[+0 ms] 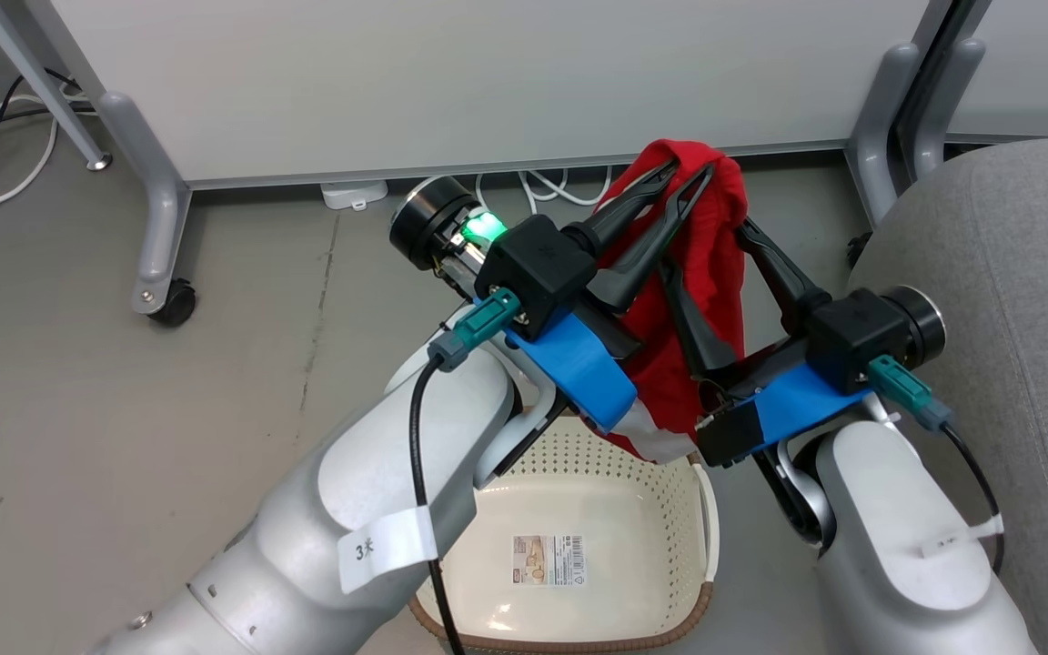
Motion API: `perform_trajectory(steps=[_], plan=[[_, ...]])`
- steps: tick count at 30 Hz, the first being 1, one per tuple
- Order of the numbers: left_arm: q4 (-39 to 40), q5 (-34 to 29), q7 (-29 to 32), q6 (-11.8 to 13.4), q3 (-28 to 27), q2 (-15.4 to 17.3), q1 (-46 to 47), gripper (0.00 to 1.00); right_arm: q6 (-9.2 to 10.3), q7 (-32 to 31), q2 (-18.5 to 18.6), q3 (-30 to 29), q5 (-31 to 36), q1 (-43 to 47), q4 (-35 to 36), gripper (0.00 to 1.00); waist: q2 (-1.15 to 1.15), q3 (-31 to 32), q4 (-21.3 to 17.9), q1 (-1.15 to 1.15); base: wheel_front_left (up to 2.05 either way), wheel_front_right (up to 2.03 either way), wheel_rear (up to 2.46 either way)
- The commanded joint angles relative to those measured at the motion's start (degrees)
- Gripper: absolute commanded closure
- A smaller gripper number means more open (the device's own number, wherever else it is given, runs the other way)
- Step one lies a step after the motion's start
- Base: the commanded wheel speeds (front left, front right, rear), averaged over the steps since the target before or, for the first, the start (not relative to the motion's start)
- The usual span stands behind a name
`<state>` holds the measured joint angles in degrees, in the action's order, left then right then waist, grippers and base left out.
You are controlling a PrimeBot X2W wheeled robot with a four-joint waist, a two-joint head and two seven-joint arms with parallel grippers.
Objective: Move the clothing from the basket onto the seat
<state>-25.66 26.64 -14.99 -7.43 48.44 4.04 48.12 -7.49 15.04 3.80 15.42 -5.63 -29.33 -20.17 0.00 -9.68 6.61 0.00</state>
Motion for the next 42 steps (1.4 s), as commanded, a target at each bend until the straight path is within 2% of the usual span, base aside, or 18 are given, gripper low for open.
perform_trajectory(steps=[1, 10, 12, 36, 37, 38, 39, 40, 42], plan=[[0.38, -0.25, -0.29, -0.10, 0.04, -0.03, 1.04, 1.00, -0.01, 0.22, 0.23, 0.28, 0.46, -1.67, -1.72, 0.00, 0.00, -0.29, 0.18, 0.00, 0.00, 0.00, 0.00], [0.82, -0.36, -0.29, -0.10, 0.57, -0.29, 1.61, 1.00, -0.01, 0.22, -0.10, 0.03, 0.97, -3.86, -9.38, 0.00, 0.00, -0.76, 0.62, 0.00, 0.00, 0.00, 0.00], [0.84, -0.39, -0.29, -0.10, 0.64, -0.30, 1.47, 1.00, -0.01, 0.22, -0.19, 0.21, 0.50, -4.06, -10.30, 1.00, 0.00, -0.70, 0.62, 0.00, 0.00, 0.00, 0.00], [0.17, -0.10, -0.29, -0.10, 1.23, 0.24, 0.47, 1.00, -0.01, 0.22, -0.33, 0.63, -1.10, -4.13, -10.65, 1.00, 0.00, -0.18, -0.08, 0.00, 0.00, 0.00, 0.00], [0.15, -0.10, -0.29, -0.10, 1.23, 0.26, 0.33, 0.92, -0.01, 0.22, -0.34, 0.60, -1.13, -4.07, -10.60, 1.00, 0.00, -0.16, -0.10, 0.00, 0.00, 0.00, 0.00], [0.10, -0.11, -0.29, -0.10, 1.26, 0.27, 0.19, 0.60, -0.01, 0.22, -0.34, 0.58, -1.14, -4.00, -10.55, 1.00, 0.00, -0.12, -0.11, 0.00, 0.00, 0.00, 0.00], [0.07, -0.14, -0.29, -0.10, 1.26, 0.27, 0.08, 0.05, -0.01, 0.22, -0.36, 0.55, -1.15, -3.92, -10.50, 1.00, 0.00, -0.07, -0.13, 0.00, 0.00, 0.00, 0.00], [-0.01, -0.17, -0.29, -0.10, 1.29, 0.27, -0.01, 0.00, -0.01, 0.22, -0.36, 0.52, -1.17, -3.83, -10.46, 1.00, 0.00, -0.03, -0.15, 0.00, 0.00, 0.00, 0.00], [-0.13, -0.27, -0.29, -0.10, 1.34, 0.25, -0.12, 0.00, -0.01, 0.22, -0.38, 0.41, -1.25, -3.58, -10.32, 1.00, 0.00, 0.06, -0.20, 0.00, 0.00, 0.00, 0.00]])
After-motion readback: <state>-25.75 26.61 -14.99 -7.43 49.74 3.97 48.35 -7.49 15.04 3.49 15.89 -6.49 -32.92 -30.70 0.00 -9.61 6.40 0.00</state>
